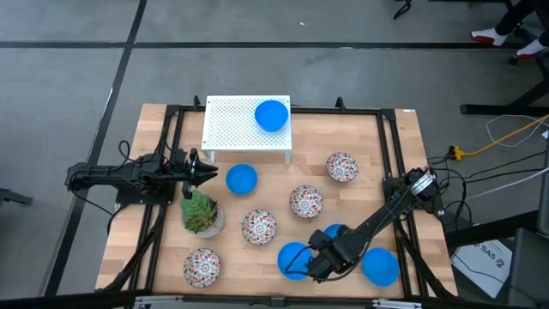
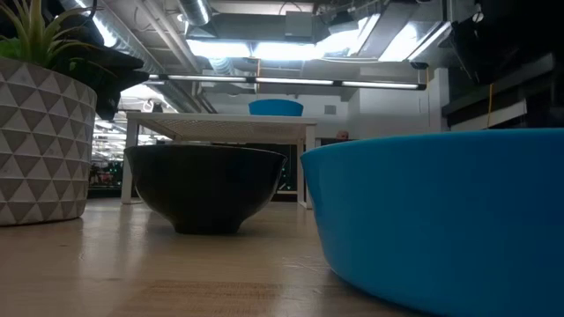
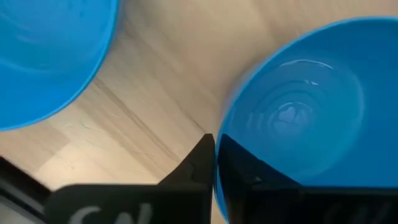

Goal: Pick & Place Mini bowls
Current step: Stack the blue bowl on the blue bowl on the shelf

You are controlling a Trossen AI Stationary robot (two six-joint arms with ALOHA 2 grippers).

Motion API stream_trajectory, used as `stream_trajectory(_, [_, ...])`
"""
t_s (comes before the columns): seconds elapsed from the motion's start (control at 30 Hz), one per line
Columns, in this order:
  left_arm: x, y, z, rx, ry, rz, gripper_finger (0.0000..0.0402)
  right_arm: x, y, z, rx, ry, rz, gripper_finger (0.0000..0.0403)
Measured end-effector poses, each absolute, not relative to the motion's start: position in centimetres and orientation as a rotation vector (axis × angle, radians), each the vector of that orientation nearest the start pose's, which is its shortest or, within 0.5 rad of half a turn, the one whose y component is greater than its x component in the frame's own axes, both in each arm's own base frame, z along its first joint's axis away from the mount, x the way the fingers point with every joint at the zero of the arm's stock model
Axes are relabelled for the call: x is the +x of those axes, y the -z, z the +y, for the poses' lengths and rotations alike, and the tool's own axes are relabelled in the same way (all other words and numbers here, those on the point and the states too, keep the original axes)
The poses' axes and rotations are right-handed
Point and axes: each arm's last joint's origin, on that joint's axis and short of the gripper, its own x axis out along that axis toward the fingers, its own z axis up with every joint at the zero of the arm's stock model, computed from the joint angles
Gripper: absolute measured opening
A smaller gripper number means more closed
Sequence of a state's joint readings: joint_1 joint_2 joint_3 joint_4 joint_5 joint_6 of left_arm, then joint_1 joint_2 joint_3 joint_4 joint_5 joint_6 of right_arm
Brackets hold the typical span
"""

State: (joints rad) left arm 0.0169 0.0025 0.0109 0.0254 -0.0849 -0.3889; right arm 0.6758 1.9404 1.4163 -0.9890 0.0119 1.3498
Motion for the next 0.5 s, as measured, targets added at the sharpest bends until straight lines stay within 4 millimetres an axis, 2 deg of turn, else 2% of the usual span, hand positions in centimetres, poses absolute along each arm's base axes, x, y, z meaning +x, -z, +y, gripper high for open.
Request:
stream_trajectory(0.33, [9.7,-16.9,0.4,-0.390,-0.094,-0.053,0.0100,28.8,-19.3,23.1,0.577,0.458,1.454,0.0006])
stream_trajectory(0.5, [9.7,-16.9,0.4,-0.390,-0.094,-0.053,0.0100,29.3,-20.6,23.5,0.574,0.414,1.439,0.0004])
